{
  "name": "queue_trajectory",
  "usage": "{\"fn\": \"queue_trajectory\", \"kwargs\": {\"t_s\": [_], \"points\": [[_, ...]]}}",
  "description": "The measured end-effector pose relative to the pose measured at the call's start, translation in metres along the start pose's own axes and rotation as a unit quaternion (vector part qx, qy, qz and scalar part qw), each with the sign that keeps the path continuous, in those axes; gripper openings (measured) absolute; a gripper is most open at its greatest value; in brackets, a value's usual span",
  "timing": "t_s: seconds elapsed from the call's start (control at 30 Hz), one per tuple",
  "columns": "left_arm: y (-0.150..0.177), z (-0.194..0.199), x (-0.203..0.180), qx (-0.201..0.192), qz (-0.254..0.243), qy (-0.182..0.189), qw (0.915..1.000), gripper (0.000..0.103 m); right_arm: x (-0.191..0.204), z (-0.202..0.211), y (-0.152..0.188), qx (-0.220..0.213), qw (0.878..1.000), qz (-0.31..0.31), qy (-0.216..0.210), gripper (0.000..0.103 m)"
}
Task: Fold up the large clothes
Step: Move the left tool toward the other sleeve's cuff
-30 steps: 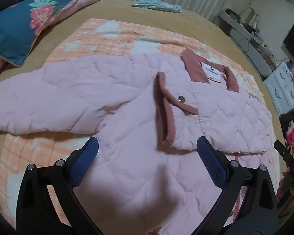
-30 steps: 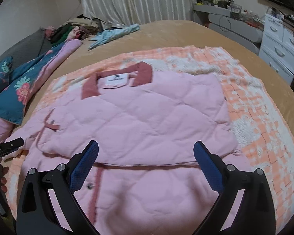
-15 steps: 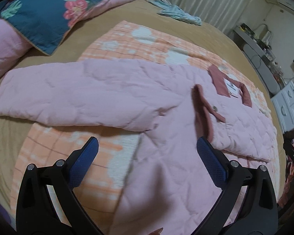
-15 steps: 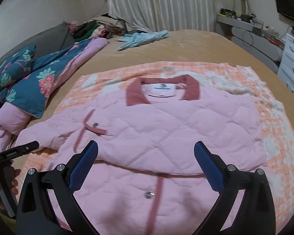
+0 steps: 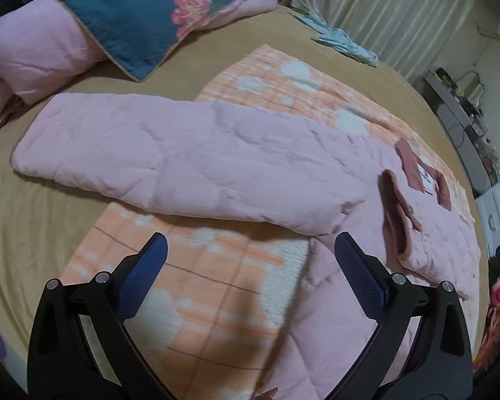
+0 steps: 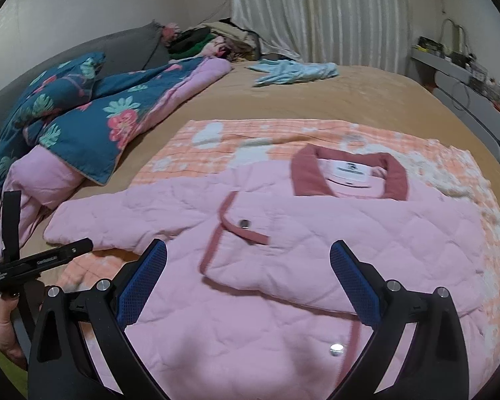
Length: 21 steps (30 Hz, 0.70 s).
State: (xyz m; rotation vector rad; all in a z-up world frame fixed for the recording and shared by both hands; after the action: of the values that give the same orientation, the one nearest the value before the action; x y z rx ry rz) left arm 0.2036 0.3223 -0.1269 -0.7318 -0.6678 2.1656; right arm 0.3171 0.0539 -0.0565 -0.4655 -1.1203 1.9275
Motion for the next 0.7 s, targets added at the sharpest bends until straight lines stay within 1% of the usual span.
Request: {"fn": "queue_trajectory", "kwargs": {"t_s": [0.37, 0.57, 0.7], "points": [[-0.008, -0.007, 0.046, -0.006, 0.044, -0.022, 0.9988, 0.094, 0.069, -0.03, 0.004, 0.018, 0.998, 0.051, -0.041, 0.098], [-0.01, -0.018, 0.08, -0.007, 0.08, -0.046, 0.9957, 0.094, 0.103, -0.048, 0.004, 0.026, 0.995, 0.073, -0.059, 0.098], [-0.009, -0.028, 0.103, -0.001, 0.11, -0.056, 0.9923, 0.094, 0.12, -0.061, 0.007, 0.033, 0.993, 0.092, -0.065, 0.098]]}}
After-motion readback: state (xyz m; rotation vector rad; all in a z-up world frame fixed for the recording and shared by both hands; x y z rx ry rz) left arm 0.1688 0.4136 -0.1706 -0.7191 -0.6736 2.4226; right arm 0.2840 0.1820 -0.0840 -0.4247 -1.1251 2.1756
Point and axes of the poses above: each gripper's, at about its wrist camera, not at the fingertips, and z roughly against the way its jaws point, x to its left, y to its underside, the point moved 9 cm from there along -z, roughly the way its jaws point, and after that the axes turned 10 degrees about -x, right-handed, at the moved point
